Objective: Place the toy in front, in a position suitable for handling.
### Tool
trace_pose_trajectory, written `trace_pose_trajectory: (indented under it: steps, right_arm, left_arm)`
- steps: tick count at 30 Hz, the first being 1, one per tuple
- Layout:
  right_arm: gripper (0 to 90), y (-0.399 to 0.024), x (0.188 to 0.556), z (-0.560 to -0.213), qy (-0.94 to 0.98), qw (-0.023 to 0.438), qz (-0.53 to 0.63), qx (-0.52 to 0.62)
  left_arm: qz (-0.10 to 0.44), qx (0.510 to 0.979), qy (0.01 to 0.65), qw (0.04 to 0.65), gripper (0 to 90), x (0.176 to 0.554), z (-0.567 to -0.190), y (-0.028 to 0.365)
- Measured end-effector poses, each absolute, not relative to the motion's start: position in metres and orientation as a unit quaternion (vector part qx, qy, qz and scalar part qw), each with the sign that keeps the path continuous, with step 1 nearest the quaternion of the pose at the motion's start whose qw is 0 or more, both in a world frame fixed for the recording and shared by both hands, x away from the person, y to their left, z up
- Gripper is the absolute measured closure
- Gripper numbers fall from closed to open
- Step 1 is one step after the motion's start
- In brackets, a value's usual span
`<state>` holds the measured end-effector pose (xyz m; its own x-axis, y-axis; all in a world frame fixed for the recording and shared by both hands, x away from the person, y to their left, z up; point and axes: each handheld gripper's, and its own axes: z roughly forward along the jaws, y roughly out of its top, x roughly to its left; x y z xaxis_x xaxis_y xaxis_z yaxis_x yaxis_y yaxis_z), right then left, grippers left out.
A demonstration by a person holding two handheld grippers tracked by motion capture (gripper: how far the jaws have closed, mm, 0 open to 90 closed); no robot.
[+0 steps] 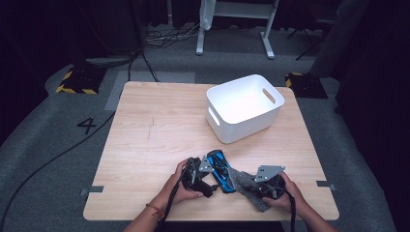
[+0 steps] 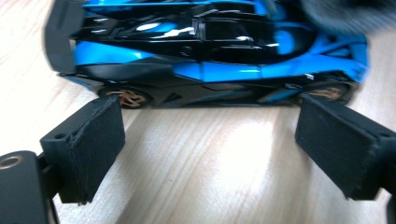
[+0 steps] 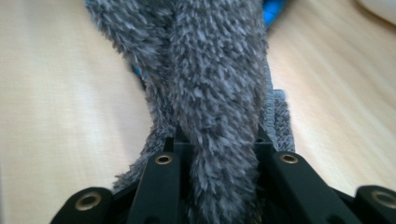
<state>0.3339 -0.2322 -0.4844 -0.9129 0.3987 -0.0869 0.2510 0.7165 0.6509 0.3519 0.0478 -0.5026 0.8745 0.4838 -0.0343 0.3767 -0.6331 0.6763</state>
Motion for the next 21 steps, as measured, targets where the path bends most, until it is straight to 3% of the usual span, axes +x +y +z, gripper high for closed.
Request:
trace_pose_trajectory:
  steps: [1,7,13,18,21]
  right_arm:
    - [73.4,-0.237,0.342,-0.485,0.916,0.127,0.327,0.196]
    - [73.5,-0.252,0.363,-0.486,0.896,0.131,0.346,0.246]
    - [72.9,-0.22,0.374,-0.473,0.887,0.112,0.388,0.223]
    - [69.8,-0.196,0.372,-0.467,0.897,0.109,0.382,0.192]
    - [68.3,-0.199,0.365,-0.466,0.906,0.097,0.369,0.185]
  left_arm:
    - [0.075,0.9,0.239,0.357,15.4,0.352,-0.502,0.05]
    - [0.075,0.901,0.237,0.356,15.4,0.35,-0.502,0.052]
    - [0.08,0.901,0.24,0.353,14.7,0.351,-0.502,0.047]
    - [0.084,0.899,0.261,0.34,5.6,0.355,-0.502,0.045]
    - [0.091,0.896,0.276,0.335,5.0,0.357,-0.502,0.045]
